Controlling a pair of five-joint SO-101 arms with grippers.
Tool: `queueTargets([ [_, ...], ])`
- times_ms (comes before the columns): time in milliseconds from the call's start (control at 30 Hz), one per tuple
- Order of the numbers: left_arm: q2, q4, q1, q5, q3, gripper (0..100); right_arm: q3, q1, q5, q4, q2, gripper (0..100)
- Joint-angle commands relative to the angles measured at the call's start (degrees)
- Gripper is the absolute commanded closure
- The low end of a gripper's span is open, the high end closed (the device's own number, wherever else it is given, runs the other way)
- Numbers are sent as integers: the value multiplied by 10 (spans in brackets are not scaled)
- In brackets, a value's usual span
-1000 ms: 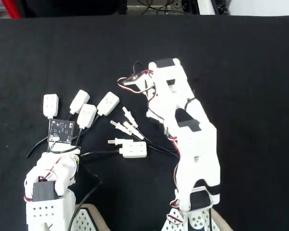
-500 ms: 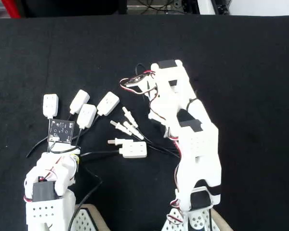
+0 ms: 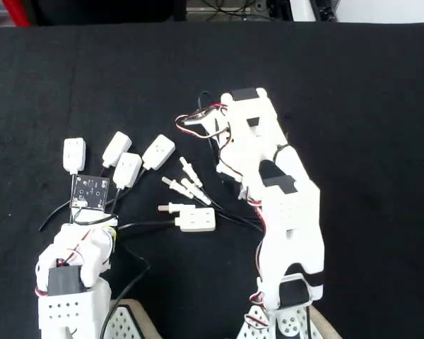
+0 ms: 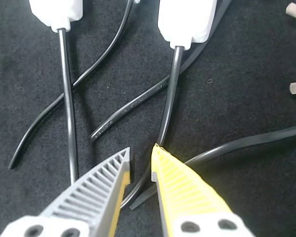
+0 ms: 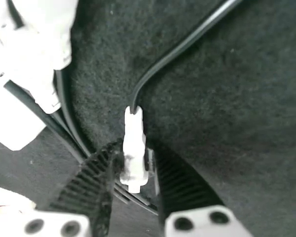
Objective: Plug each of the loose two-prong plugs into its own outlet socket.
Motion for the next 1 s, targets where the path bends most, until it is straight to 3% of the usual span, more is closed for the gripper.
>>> queueTargets([
  [0,-5,-10,-6,3,11,916,-4,4,-18,-5,-29,983],
  [500,-5,-9,-6,3,11,916,-13,-9,-92,-49,-73,987],
  [800,-5,-9,-6,3,11,916,150,-13,-90,-161,-312,987],
  [967,-5,-12,-6,3,11,913,318,-64,-107,-262,-502,987],
])
